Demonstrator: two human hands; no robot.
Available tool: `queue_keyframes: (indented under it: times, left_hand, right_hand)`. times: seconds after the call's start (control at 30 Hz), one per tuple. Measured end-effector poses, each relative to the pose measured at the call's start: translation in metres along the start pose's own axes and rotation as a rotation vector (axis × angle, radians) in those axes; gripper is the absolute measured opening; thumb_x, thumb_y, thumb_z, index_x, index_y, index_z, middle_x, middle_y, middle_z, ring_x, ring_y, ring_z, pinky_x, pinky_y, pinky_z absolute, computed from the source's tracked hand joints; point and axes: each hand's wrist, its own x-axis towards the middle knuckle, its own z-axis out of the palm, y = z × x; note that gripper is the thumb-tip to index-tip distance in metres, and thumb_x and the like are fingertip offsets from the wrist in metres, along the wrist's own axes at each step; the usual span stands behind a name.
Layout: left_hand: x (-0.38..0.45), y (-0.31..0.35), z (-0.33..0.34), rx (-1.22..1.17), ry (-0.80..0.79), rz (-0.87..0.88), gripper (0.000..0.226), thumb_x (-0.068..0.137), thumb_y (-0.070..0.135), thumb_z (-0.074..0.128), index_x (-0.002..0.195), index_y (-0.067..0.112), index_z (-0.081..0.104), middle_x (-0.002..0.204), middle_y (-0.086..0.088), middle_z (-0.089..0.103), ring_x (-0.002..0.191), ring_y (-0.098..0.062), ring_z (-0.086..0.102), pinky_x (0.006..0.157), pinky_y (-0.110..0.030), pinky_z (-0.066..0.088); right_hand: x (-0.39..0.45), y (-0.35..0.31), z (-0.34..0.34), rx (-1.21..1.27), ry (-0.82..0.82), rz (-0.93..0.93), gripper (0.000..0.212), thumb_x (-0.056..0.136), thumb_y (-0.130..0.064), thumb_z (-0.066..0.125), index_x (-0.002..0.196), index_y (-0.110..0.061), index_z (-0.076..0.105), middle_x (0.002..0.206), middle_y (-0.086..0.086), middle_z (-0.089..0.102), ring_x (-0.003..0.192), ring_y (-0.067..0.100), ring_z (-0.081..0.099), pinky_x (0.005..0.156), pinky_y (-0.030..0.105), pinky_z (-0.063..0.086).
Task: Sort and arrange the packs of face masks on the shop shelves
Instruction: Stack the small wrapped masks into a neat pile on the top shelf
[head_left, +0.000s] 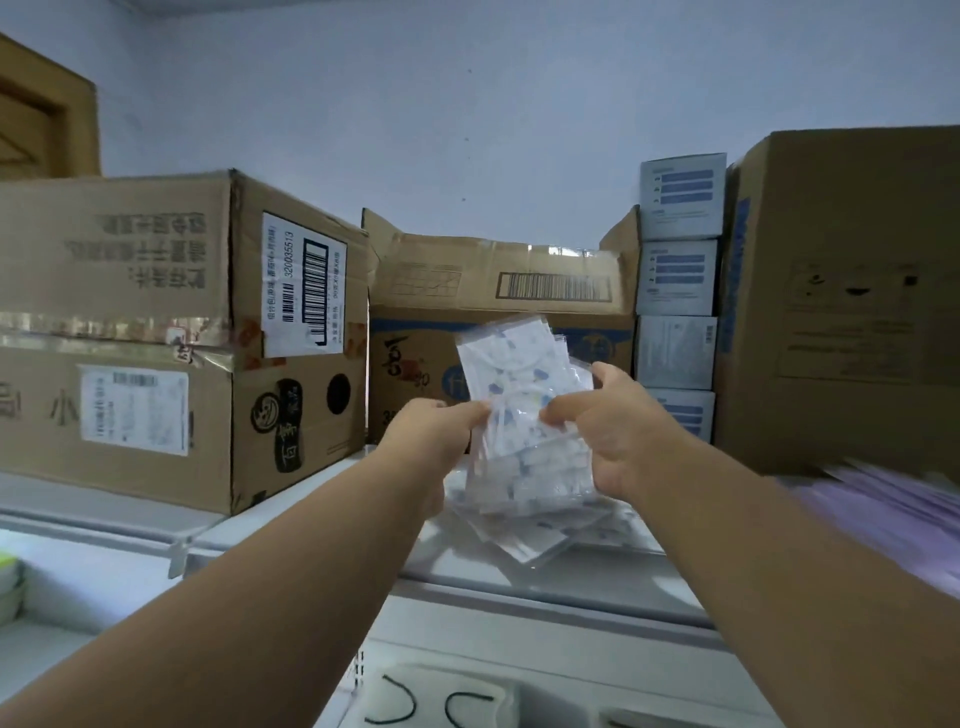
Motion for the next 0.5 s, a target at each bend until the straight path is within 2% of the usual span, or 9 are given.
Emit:
queue_keyframes:
  times: [0.03, 0.1, 0.17, 0.2, 0.23, 0.27, 0.33, 0.43, 0.5]
  left_hand:
    - [0.000, -0.003, -0.008, -0.013, -0.008, -0.032, 0.068, 0.091, 0.038, 0.070, 0.147, 0.011, 0.042, 0.143, -0.013, 0.048, 0.124, -0.034, 0.049, 0.105, -0.048, 0.043]
    - [0.000, -0.007, -0.018, -0.015, -0.038, -0.068, 0.060, 0.092, 0.036, 0.069, 0.142, 0.009, 0.049, 0.134, -0.012, 0.051, 0.126, -0.034, 0.049, 0.109, -0.051, 0.043]
    - [0.000, -0.011, -0.022, 0.030, -0.094, -0.067, 0.051, 0.092, 0.033, 0.069, 0.133, 0.007, 0.055, 0.124, -0.011, 0.055, 0.122, -0.035, 0.053, 0.104, -0.047, 0.047]
    - [0.001, -0.014, -0.021, 0.068, -0.125, -0.039, 0.047, 0.092, 0.031, 0.069, 0.130, 0.005, 0.058, 0.126, -0.014, 0.059, 0.121, -0.038, 0.056, 0.098, -0.042, 0.048]
    - [0.000, -0.016, -0.019, 0.089, -0.164, -0.005, 0.043, 0.093, 0.028, 0.068, 0.126, 0.002, 0.060, 0.127, -0.018, 0.062, 0.121, -0.040, 0.057, 0.091, -0.038, 0.048]
    - [0.000, -0.019, -0.017, 0.093, -0.199, 0.014, 0.042, 0.093, 0.026, 0.067, 0.125, 0.000, 0.061, 0.129, -0.022, 0.063, 0.120, -0.041, 0.058, 0.087, -0.038, 0.048]
    - [0.003, -0.023, -0.013, 0.048, -0.238, 0.000, 0.045, 0.093, 0.024, 0.066, 0.131, 0.002, 0.057, 0.130, -0.020, 0.062, 0.118, -0.038, 0.059, 0.089, -0.040, 0.048]
    - [0.007, -0.028, -0.014, -0.090, -0.247, -0.055, 0.060, 0.093, 0.020, 0.067, 0.147, 0.016, 0.042, 0.141, -0.013, 0.052, 0.122, -0.028, 0.049, 0.089, -0.037, 0.037]
    - [0.013, -0.030, -0.016, -0.155, -0.215, -0.067, 0.062, 0.090, 0.019, 0.069, 0.146, 0.019, 0.043, 0.134, -0.012, 0.057, 0.112, -0.024, 0.055, 0.086, -0.036, 0.046]
  right_hand:
    - [-0.002, 0.000, 0.003, -0.062, 0.008, 0.008, 0.061, 0.076, 0.014, 0.068, 0.129, -0.011, 0.050, 0.109, 0.020, 0.065, 0.086, 0.041, 0.070, 0.063, 0.061, 0.058]
    - [-0.006, 0.000, 0.008, -0.396, 0.022, -0.005, 0.051, 0.070, 0.002, 0.073, 0.114, -0.013, 0.054, 0.106, 0.020, 0.066, 0.087, 0.039, 0.070, 0.066, 0.060, 0.059]
    - [-0.014, 0.000, 0.014, -0.827, -0.009, 0.022, 0.057, 0.069, -0.014, 0.076, 0.117, -0.013, 0.047, 0.108, 0.017, 0.063, 0.085, 0.031, 0.067, 0.068, 0.043, 0.060]
    - [-0.018, 0.000, 0.018, -0.952, -0.021, 0.052, 0.059, 0.073, -0.020, 0.077, 0.121, -0.014, 0.043, 0.108, 0.015, 0.061, 0.081, 0.027, 0.063, 0.062, 0.034, 0.054]
    - [-0.019, 0.001, 0.020, -1.008, -0.032, 0.079, 0.061, 0.077, -0.024, 0.076, 0.126, -0.016, 0.041, 0.107, 0.013, 0.060, 0.077, 0.025, 0.059, 0.059, 0.032, 0.048]
    - [-0.019, 0.002, 0.022, -1.023, -0.032, 0.089, 0.063, 0.079, -0.026, 0.076, 0.130, -0.016, 0.041, 0.104, 0.010, 0.059, 0.075, 0.022, 0.056, 0.060, 0.031, 0.046]
    - [-0.018, 0.003, 0.027, -1.037, -0.010, 0.056, 0.069, 0.080, -0.029, 0.076, 0.138, -0.015, 0.040, 0.105, 0.004, 0.055, 0.076, 0.015, 0.051, 0.066, 0.031, 0.049]
    - [-0.017, 0.007, 0.033, -0.936, 0.015, -0.022, 0.088, 0.080, -0.020, 0.077, 0.153, -0.021, 0.028, 0.138, 0.007, 0.050, 0.090, 0.015, 0.049, 0.063, 0.022, 0.046]
    - [-0.015, 0.012, 0.034, -0.695, 0.039, -0.074, 0.098, 0.075, -0.008, 0.078, 0.155, -0.030, 0.025, 0.137, 0.005, 0.052, 0.097, 0.017, 0.060, 0.072, 0.036, 0.058]
